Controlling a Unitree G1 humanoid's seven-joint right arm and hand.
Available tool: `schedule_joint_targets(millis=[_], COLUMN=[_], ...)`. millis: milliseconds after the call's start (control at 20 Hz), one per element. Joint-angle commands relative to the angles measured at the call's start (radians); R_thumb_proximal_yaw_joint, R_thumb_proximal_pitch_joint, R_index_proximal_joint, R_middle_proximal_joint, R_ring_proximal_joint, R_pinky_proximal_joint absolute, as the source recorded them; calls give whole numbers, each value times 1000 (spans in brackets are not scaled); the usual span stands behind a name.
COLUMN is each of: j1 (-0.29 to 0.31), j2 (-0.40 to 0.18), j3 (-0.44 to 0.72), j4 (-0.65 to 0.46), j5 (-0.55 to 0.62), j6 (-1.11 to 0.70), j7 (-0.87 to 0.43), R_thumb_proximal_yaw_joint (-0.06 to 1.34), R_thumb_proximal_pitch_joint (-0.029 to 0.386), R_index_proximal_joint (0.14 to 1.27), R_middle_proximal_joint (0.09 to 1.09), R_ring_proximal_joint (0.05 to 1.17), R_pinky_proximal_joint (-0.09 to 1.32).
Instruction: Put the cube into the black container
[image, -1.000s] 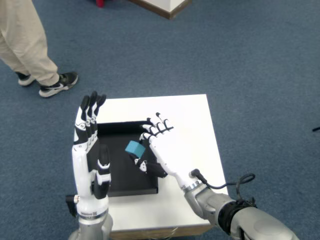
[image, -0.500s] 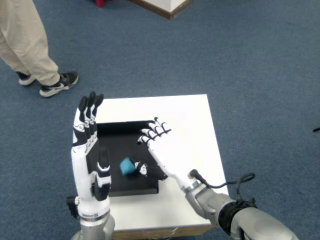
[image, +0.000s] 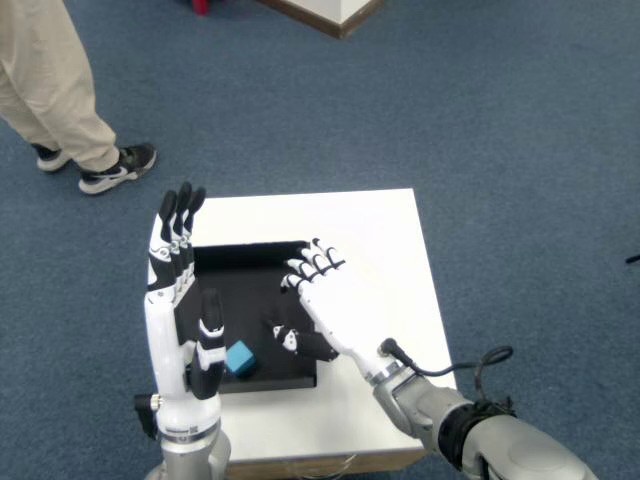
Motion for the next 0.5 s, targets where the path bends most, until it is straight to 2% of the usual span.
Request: schedule_joint_targets(millis=[50, 100, 200, 250, 500], j1=[-42, -41, -43, -44, -75], j2=[-2, -2, -3, -5, -27], j3=[-14, -14, -16, -18, -47], j4=[1, 4, 5, 3, -44], j5=[5, 8, 17, 21, 74], j6=[8, 6, 0, -9, -103], j7=[-16, -16, -29, -42, -130], R_thumb_proximal_yaw_joint=[435, 421, 354, 343, 335], R_thumb_proximal_pitch_joint=[95, 92, 71, 65, 11], R_index_proximal_joint=[691, 650, 477, 427, 313], R_middle_proximal_joint=[368, 367, 363, 346, 271], R_ring_proximal_joint=[301, 303, 310, 310, 269], R_pinky_proximal_joint=[196, 202, 217, 220, 193])
